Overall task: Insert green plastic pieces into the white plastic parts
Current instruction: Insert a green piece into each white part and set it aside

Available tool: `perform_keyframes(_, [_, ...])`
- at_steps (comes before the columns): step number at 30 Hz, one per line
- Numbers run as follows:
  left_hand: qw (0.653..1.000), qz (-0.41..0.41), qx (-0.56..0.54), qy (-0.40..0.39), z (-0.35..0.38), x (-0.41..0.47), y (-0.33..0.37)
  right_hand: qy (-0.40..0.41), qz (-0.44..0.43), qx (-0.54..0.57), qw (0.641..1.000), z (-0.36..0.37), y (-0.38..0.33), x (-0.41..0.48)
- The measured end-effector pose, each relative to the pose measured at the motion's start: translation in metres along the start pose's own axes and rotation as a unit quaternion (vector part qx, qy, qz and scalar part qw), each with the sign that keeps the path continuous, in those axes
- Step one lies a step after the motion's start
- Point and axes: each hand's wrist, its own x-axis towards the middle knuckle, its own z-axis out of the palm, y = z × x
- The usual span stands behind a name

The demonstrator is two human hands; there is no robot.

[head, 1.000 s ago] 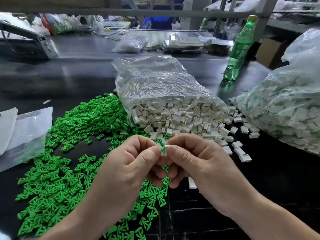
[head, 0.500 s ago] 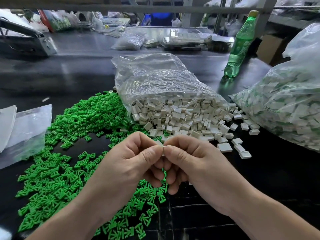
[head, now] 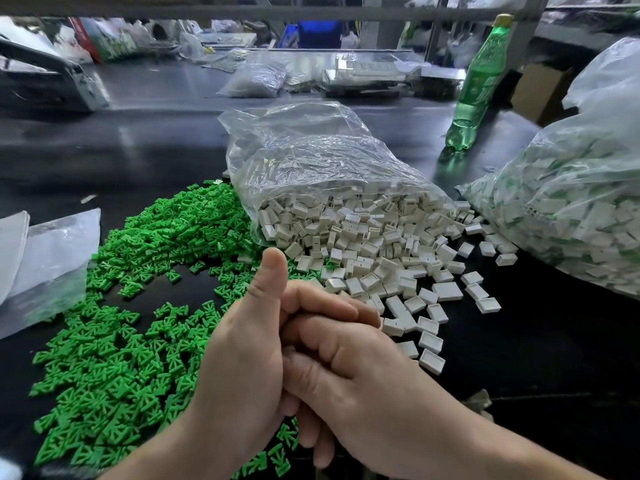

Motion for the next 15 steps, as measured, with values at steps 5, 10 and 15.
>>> perform_keyframes(5, [0.997, 0.021, 0.017, 0.072, 0.005, 0.000, -0.001, 0.015, -0.006, -0.015, 1.000, 0.004, -0.001, 0.001])
perform_keyframes(10, [0.997, 0.025, 0.009, 0.077, 0.005, 0.000, 0.000, 0.015, -0.017, -0.001, 1.000, 0.003, -0.004, 0.002])
perform_keyframes(15, [0.997, 0.038, 0.057, 0.047, -0.004, 0.006, 0.004, 0.006, 0.009, 0.140, 0.990, -0.003, -0.001, 0.011])
